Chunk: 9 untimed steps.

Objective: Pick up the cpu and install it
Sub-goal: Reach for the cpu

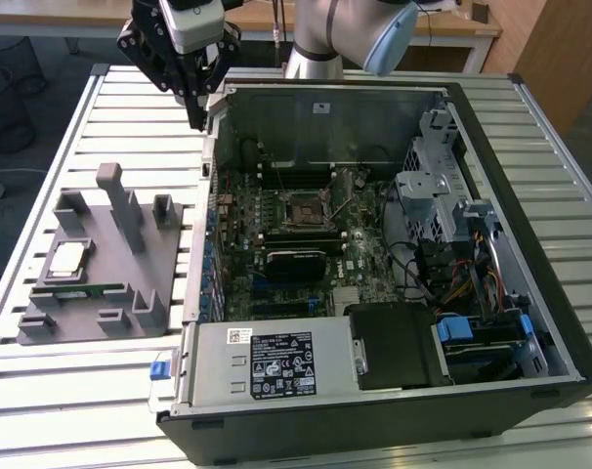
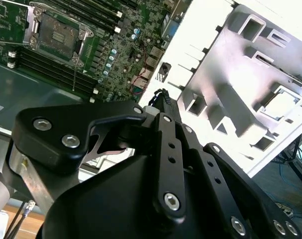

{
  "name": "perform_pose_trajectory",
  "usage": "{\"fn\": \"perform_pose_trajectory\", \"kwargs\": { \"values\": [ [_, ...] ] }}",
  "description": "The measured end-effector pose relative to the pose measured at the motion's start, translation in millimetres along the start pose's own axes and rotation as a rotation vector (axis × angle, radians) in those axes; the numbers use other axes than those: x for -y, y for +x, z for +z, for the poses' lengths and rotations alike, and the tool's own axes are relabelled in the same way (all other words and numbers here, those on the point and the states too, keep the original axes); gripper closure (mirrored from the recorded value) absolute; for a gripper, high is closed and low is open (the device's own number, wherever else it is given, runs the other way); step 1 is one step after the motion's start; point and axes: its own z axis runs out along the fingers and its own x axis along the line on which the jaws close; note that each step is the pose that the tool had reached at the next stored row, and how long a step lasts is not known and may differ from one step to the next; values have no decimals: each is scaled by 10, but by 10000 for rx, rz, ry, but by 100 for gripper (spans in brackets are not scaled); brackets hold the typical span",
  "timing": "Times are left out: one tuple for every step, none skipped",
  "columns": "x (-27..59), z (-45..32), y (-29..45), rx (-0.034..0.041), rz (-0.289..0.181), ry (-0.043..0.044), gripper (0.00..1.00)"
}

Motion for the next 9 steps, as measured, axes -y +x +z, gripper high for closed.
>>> {"fn": "perform_pose_trajectory", "kwargs": {
  "values": [
    [0, 0, 5, 0, 0, -1, 89],
    [1, 0, 11, 1, 0, -1, 89],
    [2, 0, 20, 0, 0, 0, 89],
    [2, 0, 29, 1, 0, 0, 89],
    [3, 0, 39, 0, 0, 0, 89],
    [4, 0, 47, 0, 0, 0, 89],
    [4, 0, 55, 1, 1, -1, 89],
    [5, 0, 62, 1, 0, -1, 89],
    [5, 0, 65, 1, 0, -1, 89]
  ]
}}
